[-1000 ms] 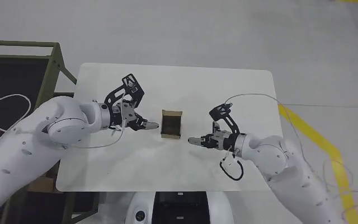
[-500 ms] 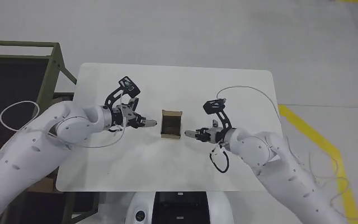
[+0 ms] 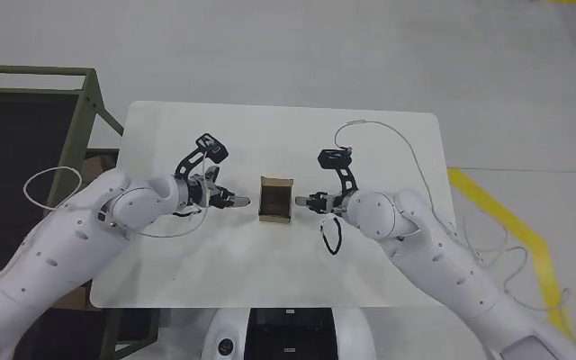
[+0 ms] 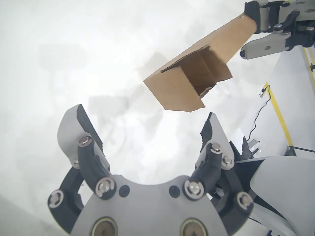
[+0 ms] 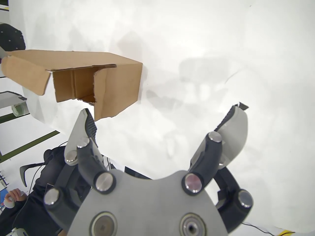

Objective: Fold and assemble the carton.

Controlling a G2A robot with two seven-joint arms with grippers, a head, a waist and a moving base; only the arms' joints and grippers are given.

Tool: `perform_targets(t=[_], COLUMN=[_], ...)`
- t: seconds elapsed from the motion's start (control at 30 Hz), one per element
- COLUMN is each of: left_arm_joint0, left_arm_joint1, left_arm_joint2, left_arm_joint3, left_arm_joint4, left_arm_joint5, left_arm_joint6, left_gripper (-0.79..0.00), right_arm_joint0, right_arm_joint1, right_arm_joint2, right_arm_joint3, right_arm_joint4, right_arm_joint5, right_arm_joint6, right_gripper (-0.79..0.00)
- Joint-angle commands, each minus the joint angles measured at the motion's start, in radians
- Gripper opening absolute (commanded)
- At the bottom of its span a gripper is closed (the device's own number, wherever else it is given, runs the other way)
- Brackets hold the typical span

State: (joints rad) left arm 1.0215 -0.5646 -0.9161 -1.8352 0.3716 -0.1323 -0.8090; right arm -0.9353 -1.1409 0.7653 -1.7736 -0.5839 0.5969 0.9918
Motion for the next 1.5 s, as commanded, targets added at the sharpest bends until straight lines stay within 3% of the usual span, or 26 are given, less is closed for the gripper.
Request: perform_targets(t=[0.0, 0.37, 0.63, 1.47], left_arm_joint0=[-0.014, -0.096, -0.138, -0.199], left_arm_joint1=[-0.010, -0.076, -0.114, -0.196], left_arm_joint2=[0.015, 0.101, 0.136, 0.195], left_arm_joint3=[0.004, 0.069, 0.102, 0.157], left_arm_joint4=[0.006, 0.037, 0.042, 0.098], left_arm_joint5=[0.014, 0.080, 0.073, 0.101], left_arm_joint6=[-0.010, -0.051, -0.068, -0.146], left_gripper=[0.000, 0.000, 0.000, 0.000], right_arm_joint0=[0.006, 0.046, 0.084, 0.155], right_arm_joint1=[-0.004, -0.023, -0.047, -0.114], right_arm_joint2=[-0.005, -0.046, -0.088, -0.172], right_arm_joint3=[0.005, 0.037, 0.065, 0.135], right_arm_joint4=[-0.002, -0.056, -0.073, -0.135], right_arm_joint5=[0.004, 0.033, 0.041, 0.064], right_arm_joint6=[0.003, 0.064, 0.084, 0.137], right_gripper=[0.000, 0.000, 0.000, 0.000])
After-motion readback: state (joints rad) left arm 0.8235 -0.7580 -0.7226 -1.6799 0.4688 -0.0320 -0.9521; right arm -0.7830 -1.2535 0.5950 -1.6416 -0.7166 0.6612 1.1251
